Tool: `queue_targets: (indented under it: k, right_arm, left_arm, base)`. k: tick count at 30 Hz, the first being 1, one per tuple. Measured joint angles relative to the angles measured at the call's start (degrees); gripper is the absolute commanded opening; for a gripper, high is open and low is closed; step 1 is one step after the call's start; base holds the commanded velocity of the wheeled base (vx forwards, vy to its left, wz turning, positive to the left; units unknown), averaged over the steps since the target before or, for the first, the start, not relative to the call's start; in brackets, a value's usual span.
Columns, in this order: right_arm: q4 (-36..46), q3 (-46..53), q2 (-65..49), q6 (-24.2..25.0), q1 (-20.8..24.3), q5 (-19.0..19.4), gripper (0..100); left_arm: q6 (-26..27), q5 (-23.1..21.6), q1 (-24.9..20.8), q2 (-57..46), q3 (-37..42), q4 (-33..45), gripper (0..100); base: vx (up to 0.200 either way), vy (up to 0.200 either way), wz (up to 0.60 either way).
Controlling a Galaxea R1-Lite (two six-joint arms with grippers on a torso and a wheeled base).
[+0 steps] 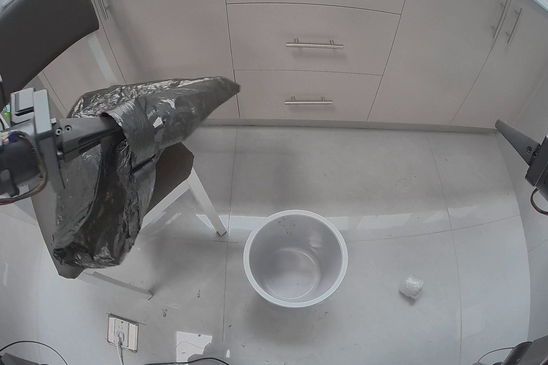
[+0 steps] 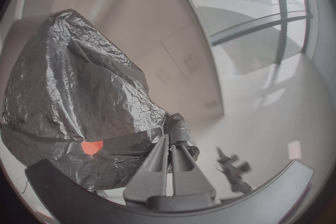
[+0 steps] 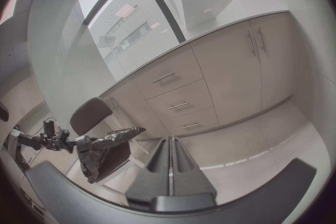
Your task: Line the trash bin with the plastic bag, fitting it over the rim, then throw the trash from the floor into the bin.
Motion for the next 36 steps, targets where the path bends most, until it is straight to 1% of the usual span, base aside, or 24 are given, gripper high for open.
queue_targets:
  k: [2, 5, 8, 10, 12, 14, 21, 25, 26, 31, 36]
  right_arm:
    - [0.0, 0.1, 0.0, 0.0, 0.0, 0.0, 0]
    - [0.0, 0.4, 0.2, -0.1, 0.2, 0.6, 0]
    - [0.0, 0.9, 0.3, -0.3, 0.3, 2.5, 0]
    - [0.1, 1.4, 0.4, -0.4, 0.4, 4.1, 0]
    - [0.1, 2.1, 0.7, -0.5, 0.5, 5.9, 0]
    - [0.2, 2.8, 1.2, -0.5, 1.0, 6.7, 0]
    - [-0.6, 5.1, 5.7, -0.6, 5.3, 6.8, 0]
    - [-6.8, 7.5, 9.6, -0.8, 8.1, 6.8, 0]
    - [-8.5, 8.3, 10.7, -1.0, 8.9, 6.8, 100]
    - [-13.7, 11.6, 16.7, -1.6, 14.3, 6.7, 100]
    - [-17.1, 13.1, 21.8, -1.4, 20.5, 6.7, 100]
  left_arm:
    - [-2.0, -8.0, 0.1, -2.4, -0.9, 1.8, 0]
    - [-4.6, -17.9, -0.7, -5.4, -2.1, 3.9, 0]
    - [-6.6, -23.5, -3.1, -7.9, -3.1, 4.4, 0]
    - [-7.4, -24.7, -5.4, -9.2, -3.6, 3.6, 0]
    - [-8.0, -24.9, -7.5, -10.1, -3.9, 2.3, 0]
    - [-8.3, -25.0, -9.1, -10.5, -4.3, 1.3, 0]
    - [-8.3, -24.6, -10.4, -9.2, -4.0, -1.4, 0]
    - [-8.3, -23.6, -10.4, -7.4, -2.7, -4.9, 0]
    - [-8.4, -23.3, -10.3, -6.9, -2.3, -6.1, 0]
    - [-8.9, -22.6, -10.3, -4.9, 0.2, -11.2, 0]
    - [-9.7, -21.7, -10.4, -2.9, 1.3, -13.5, 0]
  base:
    - [0.0, 0.0, 0.0]
    - [0.0, 0.0, 0.0]
    - [0.0, 0.0, 0.0]
    - [0.0, 0.0, 0.0]
    - [0.0, 0.0, 0.0]
    - [0.0, 0.0, 0.0]
    - [0.0, 0.0, 0.0]
    - [0.0, 0.0, 0.0]
    - [0.0, 0.0, 0.0]
    - [0.0, 0.0, 0.0]
    - [0.0, 0.0, 0.0]
